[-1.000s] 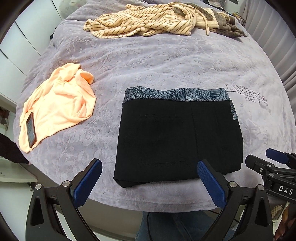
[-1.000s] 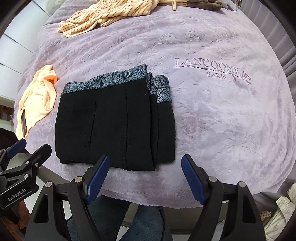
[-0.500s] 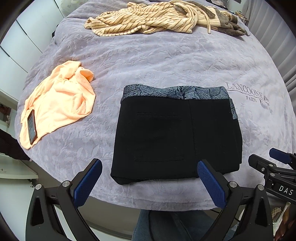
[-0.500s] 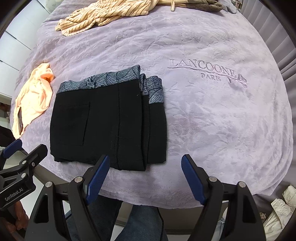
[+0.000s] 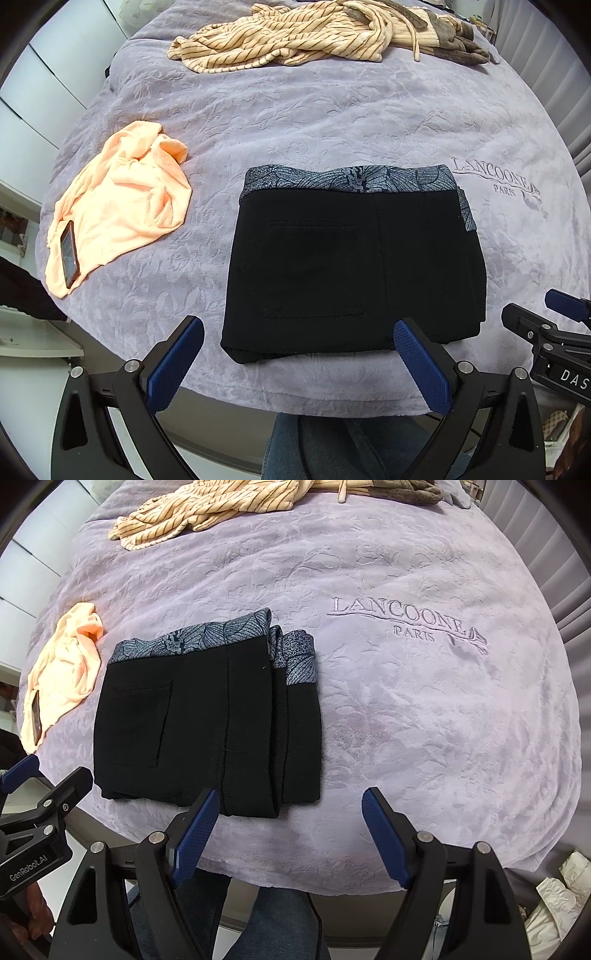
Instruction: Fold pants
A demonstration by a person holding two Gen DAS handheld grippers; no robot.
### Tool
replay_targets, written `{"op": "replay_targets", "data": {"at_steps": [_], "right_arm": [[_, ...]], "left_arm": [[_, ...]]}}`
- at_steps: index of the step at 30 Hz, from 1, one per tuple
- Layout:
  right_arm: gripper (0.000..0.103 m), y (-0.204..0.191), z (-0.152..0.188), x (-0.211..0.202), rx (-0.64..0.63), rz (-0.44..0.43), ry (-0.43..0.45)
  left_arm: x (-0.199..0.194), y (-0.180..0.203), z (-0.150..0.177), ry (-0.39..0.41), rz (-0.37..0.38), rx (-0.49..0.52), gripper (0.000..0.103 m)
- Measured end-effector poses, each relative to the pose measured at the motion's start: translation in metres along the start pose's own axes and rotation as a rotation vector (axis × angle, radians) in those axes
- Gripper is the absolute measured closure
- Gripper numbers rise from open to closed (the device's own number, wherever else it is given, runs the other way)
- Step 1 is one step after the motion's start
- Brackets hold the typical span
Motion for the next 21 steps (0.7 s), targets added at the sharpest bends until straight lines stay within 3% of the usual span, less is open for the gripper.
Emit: {"op": "replay_targets", "data": {"at_steps": [21], "right_arm": [[0.021,-0.0044,-0.0020,-0.0017,-0.022,0.011,0.009]], "left_arm": [[0.0002,0.0009,-0.0014,0.000,-0.023,0.014,0.000]]}}
Point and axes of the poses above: each gripper's, at about its wrist camera, not at the fingertips, and x roughly the way its jaws point, y to its right, z to its underside, the point moved 8 cm from there along x, roughly the way its jaws point, and after that the axes turned 9 degrees about -z, right-handed, at the moved point
